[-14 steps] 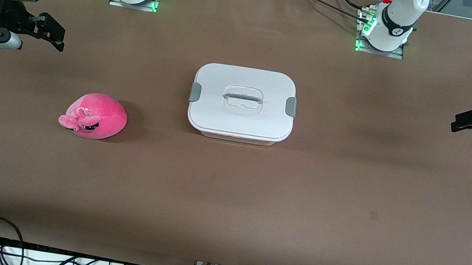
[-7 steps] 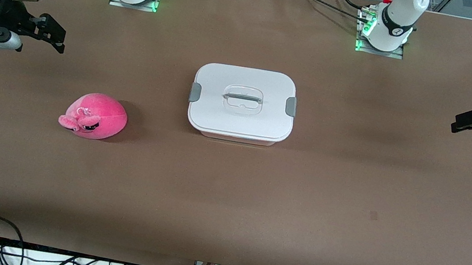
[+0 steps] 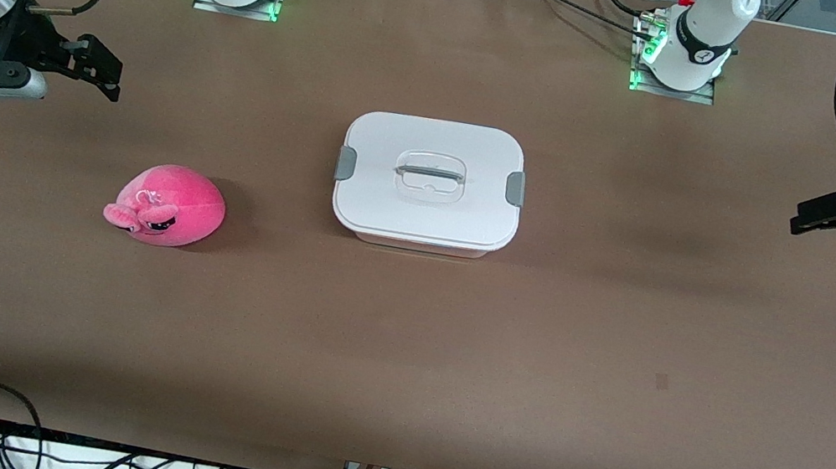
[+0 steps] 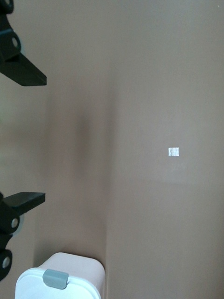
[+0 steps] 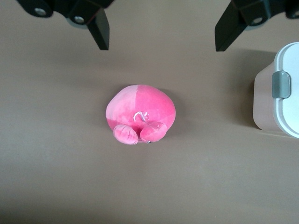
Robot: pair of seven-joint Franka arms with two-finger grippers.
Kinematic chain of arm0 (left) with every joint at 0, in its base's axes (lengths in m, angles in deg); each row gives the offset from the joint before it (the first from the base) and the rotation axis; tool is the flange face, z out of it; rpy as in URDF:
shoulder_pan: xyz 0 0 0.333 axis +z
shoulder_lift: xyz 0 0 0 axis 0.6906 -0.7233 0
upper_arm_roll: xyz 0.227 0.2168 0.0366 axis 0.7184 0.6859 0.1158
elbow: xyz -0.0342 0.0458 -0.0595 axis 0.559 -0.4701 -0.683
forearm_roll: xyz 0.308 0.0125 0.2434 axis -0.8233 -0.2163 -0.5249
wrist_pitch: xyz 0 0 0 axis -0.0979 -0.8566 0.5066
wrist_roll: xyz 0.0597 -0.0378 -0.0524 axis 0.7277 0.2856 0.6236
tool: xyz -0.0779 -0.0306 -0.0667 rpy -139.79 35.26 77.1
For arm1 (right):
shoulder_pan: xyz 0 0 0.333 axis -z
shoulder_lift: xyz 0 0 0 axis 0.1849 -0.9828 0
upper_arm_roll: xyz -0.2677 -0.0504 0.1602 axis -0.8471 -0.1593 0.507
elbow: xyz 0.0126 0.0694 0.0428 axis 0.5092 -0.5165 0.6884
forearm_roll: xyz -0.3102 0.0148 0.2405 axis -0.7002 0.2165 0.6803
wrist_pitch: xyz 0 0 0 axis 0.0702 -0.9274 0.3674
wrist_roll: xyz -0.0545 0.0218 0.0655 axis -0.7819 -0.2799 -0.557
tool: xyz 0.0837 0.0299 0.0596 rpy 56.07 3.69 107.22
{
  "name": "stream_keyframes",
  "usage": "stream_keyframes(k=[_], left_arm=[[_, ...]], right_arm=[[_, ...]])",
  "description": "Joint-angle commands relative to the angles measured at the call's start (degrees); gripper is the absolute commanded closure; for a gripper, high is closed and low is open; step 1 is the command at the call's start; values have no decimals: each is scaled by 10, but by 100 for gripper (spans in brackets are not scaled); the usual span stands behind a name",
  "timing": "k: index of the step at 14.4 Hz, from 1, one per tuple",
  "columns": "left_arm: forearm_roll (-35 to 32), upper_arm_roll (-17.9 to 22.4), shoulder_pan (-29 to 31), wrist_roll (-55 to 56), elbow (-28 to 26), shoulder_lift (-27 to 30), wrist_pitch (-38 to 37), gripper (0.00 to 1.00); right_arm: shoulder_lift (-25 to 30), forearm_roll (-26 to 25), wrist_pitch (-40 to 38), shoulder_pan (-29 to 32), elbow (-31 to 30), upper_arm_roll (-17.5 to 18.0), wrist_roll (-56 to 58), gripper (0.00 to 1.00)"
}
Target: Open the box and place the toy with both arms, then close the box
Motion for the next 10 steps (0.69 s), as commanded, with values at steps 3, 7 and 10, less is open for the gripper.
stream_keyframes(k=[3, 7, 10], left_arm=[[13, -3, -72, -4, 18, -19, -8, 0], [18, -6, -183, -14, 29, -56, -3, 0], [24, -6, -252, -42, 29, -86, 22, 0]], right_arm=[[0, -7, -1, 2, 8, -1, -3, 0], [-1, -7, 1, 2, 6, -1, -7, 0], [-1, -7, 0, 5, 7, -2, -3, 0]])
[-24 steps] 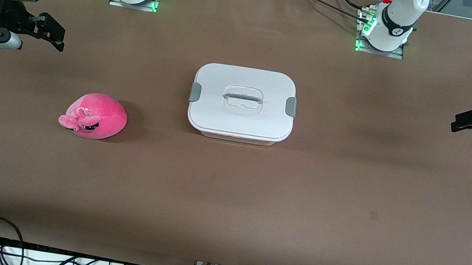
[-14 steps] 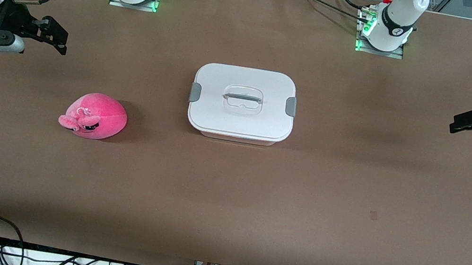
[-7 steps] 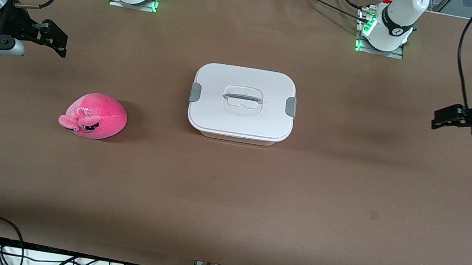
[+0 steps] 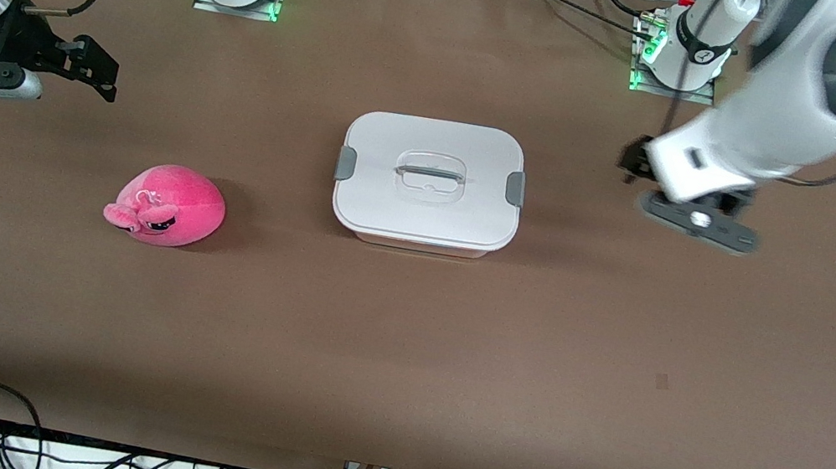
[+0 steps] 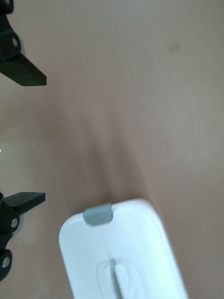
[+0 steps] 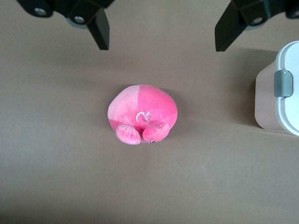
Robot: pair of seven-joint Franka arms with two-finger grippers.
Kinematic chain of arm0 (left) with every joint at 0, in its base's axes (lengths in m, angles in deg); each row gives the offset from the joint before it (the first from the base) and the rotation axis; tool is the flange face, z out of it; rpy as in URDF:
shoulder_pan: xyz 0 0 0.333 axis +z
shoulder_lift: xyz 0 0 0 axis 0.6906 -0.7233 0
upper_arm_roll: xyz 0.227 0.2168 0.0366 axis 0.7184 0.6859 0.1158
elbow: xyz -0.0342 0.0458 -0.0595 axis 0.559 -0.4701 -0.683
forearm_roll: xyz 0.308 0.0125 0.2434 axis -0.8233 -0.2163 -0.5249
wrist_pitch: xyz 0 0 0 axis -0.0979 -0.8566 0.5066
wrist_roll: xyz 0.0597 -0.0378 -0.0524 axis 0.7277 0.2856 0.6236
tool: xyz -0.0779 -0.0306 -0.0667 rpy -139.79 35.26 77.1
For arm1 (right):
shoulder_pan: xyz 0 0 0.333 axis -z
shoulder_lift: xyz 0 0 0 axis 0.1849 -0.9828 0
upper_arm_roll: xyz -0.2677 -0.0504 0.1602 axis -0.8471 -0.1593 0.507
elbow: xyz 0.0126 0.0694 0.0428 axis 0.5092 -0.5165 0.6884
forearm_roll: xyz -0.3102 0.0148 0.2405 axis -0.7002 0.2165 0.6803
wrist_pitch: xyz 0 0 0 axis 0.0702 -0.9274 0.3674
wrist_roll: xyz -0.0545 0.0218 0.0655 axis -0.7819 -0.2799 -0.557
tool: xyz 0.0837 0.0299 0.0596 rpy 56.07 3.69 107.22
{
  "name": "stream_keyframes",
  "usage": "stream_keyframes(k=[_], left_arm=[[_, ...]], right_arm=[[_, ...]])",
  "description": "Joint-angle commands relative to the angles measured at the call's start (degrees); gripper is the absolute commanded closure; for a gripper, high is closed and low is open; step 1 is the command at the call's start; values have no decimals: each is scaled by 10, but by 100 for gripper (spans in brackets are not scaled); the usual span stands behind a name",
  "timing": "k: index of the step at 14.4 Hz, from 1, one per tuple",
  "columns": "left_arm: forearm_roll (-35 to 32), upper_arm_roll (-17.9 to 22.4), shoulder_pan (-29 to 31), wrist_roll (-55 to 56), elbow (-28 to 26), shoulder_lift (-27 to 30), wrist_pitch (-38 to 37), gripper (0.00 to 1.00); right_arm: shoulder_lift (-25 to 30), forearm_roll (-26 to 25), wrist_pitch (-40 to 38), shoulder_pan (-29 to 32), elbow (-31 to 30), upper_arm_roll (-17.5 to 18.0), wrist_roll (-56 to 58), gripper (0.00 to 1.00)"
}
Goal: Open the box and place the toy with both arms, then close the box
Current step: 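Reach the left gripper to the box lid handle while the right gripper reaches the toy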
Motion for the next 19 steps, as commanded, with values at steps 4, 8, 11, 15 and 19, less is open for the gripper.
stream_keyframes(k=[4, 8, 11, 15, 19], left_arm=[[27, 2, -91, -132, 25, -81, 74, 0], [15, -29, -139, -197, 25, -129, 151, 0], [-1, -30, -172, -208, 23, -143, 177, 0], [-53, -31, -194, -271, 22, -169, 227, 0], [-68, -30, -213, -321, 18, -196, 287, 0]], right_arm=[[2, -4, -1, 4, 9, 1, 1, 0], [-15, 0, -8, 12, 6, -5, 1, 0], [-43, 1, 4, 13, -8, -5, 1, 0], [-88, 5, 104, 11, -54, -3, 1, 0], [-112, 11, 217, 10, -135, -2, 2, 0]])
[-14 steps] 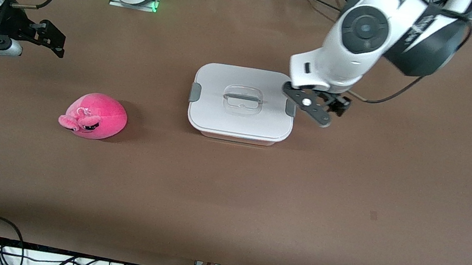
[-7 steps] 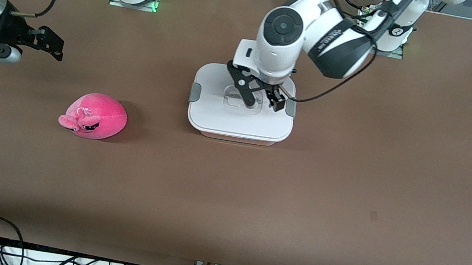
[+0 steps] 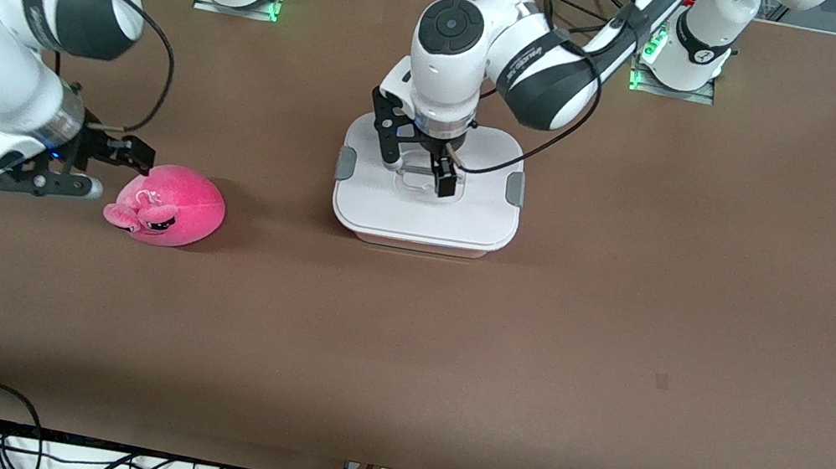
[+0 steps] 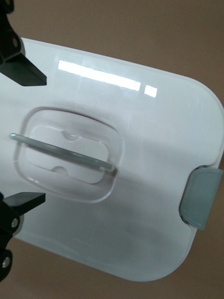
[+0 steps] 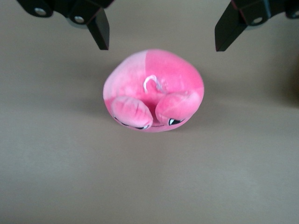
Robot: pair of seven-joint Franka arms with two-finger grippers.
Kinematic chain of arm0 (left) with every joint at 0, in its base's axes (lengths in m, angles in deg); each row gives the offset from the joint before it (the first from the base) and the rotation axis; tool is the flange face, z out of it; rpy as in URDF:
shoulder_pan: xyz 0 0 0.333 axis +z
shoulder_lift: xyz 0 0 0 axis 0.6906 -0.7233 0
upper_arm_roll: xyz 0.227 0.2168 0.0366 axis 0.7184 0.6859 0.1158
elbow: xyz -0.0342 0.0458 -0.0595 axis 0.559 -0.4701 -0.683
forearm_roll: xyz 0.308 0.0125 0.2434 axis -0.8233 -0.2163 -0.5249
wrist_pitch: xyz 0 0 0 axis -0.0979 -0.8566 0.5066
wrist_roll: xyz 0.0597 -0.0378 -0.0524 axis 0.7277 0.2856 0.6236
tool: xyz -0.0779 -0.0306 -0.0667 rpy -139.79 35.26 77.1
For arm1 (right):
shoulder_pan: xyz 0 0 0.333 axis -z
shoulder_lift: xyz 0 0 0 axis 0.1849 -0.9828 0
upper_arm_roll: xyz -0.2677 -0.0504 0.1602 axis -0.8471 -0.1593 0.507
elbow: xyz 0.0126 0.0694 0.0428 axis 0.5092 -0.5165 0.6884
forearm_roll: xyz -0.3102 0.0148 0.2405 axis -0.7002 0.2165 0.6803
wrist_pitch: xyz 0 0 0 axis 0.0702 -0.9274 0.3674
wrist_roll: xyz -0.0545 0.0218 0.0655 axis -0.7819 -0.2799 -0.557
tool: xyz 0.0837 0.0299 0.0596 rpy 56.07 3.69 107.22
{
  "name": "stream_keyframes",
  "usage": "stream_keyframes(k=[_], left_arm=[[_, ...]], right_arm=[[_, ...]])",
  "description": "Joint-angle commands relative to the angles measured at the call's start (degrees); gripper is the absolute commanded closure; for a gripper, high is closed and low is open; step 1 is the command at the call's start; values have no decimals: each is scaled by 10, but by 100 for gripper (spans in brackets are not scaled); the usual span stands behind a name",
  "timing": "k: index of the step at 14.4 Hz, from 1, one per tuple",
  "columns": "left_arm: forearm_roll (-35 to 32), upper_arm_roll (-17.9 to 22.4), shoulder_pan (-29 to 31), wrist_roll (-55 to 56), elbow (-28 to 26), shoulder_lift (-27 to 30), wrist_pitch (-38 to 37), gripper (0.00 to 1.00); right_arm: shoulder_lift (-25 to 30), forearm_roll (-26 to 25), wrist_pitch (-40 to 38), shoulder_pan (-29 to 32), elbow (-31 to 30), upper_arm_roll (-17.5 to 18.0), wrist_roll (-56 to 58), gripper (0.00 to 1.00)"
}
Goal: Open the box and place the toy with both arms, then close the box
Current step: 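Grasp the lid handle with the left gripper while the right gripper grasps the toy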
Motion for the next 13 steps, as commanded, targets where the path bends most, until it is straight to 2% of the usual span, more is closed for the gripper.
stream_keyframes(k=[1, 7, 8, 9, 10, 11, 12, 13], left_arm=[[-35, 5, -18, -25, 12, -17, 12, 0], [-39, 5, -18, -28, -2, -14, 2, 0], [-39, 5, -18, -28, -4, -15, 0, 7], [-40, 5, -18, -28, -4, -16, 1, 16], [-40, 5, -18, -28, -4, -16, 1, 34], [-39, 5, -18, -27, -3, -16, 0, 63], [-39, 5, -17, -28, -3, -15, 0, 79], [-39, 5, -17, -28, -3, -13, -1, 91]], right_arm=[[3, 9, 61, 3, -58, 4, 2, 0], [-24, 32, 127, 5, -100, 4, 33, 0], [-30, 32, 138, 6, -101, 4, 41, 0], [-36, 36, 146, 8, -100, 4, 49, 0], [-40, 42, 154, 10, -101, 3, 63, 0], [-48, 48, 158, 16, -100, 3, 78, 0], [-50, 61, 161, 19, -100, 3, 87, 0], [-55, 69, 161, 20, -101, 3, 89, 0]])
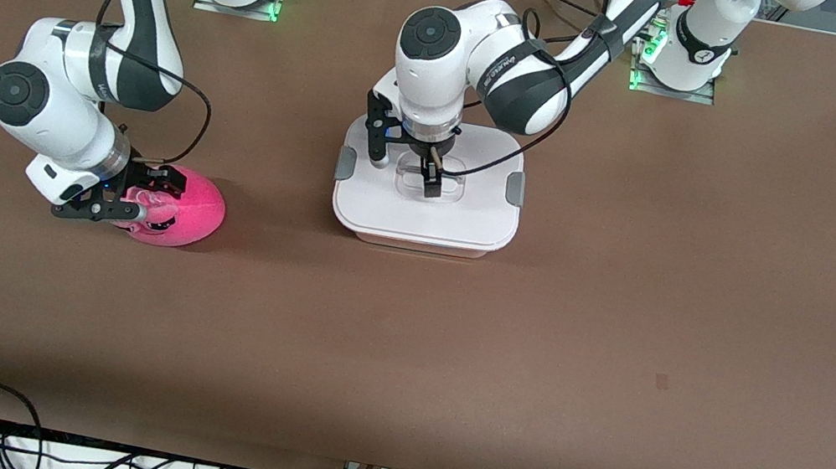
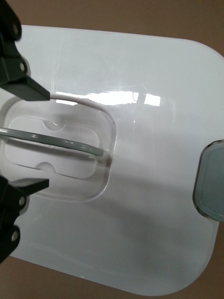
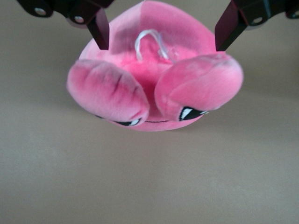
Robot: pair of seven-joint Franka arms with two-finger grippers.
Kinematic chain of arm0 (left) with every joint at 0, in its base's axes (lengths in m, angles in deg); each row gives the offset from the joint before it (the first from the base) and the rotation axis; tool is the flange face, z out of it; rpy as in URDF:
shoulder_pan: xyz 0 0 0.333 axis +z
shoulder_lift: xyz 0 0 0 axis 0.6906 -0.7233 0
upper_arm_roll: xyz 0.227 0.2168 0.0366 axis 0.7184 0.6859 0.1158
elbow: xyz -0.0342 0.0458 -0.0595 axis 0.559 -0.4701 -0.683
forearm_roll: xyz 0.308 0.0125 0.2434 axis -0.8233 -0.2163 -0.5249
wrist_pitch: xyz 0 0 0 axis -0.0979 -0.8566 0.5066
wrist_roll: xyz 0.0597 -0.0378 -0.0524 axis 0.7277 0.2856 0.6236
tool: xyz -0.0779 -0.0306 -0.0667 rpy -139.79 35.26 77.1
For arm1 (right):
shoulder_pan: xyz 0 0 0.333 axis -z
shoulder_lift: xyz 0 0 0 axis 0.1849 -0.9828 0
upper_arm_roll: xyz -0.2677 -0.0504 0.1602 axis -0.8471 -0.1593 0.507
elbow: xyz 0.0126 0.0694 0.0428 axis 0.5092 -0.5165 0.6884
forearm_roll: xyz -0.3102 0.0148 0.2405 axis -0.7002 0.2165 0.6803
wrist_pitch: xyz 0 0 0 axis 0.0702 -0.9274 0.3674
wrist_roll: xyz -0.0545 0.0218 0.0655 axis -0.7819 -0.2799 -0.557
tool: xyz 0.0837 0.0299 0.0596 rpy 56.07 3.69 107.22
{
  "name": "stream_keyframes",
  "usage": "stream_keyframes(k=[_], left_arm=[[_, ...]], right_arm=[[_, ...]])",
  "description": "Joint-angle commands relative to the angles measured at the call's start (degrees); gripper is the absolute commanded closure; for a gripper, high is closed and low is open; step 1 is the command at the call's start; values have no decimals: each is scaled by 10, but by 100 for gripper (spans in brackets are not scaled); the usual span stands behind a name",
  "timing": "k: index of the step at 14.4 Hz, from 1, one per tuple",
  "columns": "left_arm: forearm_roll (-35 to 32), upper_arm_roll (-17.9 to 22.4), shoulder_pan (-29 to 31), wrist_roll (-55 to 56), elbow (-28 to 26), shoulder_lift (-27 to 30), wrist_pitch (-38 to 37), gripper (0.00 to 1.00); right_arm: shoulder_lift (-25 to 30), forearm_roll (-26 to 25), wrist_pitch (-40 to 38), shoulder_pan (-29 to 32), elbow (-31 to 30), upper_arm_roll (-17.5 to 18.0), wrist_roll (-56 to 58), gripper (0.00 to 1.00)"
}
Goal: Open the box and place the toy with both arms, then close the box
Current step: 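Grasp the lid handle with the left gripper while the right gripper grasps the toy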
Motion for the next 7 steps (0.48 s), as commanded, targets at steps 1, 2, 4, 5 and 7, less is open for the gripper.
stream_keyframes(k=[1, 2, 4, 5, 7], left_arm=[[-10, 3, -1, -10, 2, 5, -9, 100], [-10, 3, -2, -8, 3, 5, -9, 100], [-10, 3, -2, -9, 4, 5, -9, 100], [-10, 3, -2, -10, 5, 5, -9, 100], [-10, 3, -1, -10, 7, 6, -9, 100]], right_arm=[[-8, 25, 11, 10, -3, 3, 27, 0], [-10, 25, 10, 11, -3, 3, 27, 4], [-14, 25, 10, 12, -2, 2, 33, 39], [-15, 25, 9, 20, 0, 2, 45, 65], [-14, 25, 6, 25, 3, 2, 62, 100]])
